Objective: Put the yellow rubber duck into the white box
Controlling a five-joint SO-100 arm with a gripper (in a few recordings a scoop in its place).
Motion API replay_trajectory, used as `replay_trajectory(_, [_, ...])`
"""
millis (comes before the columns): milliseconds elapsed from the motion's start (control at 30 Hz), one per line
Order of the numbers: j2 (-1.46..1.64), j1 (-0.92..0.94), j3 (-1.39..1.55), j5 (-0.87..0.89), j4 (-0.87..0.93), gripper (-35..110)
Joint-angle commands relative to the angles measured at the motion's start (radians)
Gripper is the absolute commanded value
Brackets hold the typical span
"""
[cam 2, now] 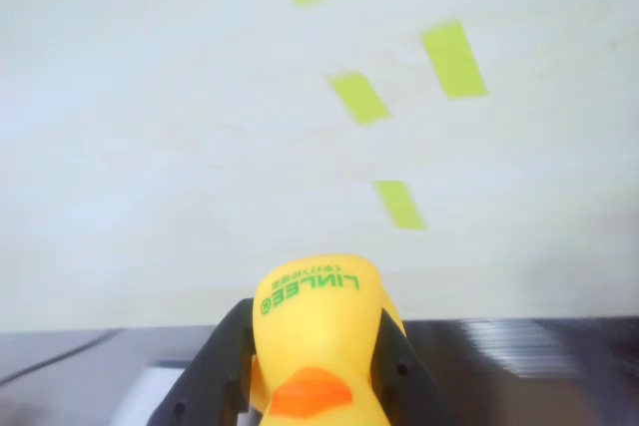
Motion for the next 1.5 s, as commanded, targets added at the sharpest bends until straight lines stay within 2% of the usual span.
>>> replay_trajectory(0, [0.245,0.161,-0.126,-0.017,0.02,0])
replay_trajectory(367, [0.522,0.566,-0.133,-0.083,-0.031,0])
replay_trajectory(967, [0.902,1.19,0.242,-0.032,-0.27,0])
replay_trajectory(1267, [0.954,1.453,0.503,-0.009,-0.499,0])
replay_trajectory(1467, [0.919,1.566,0.689,0.002,-0.713,1])
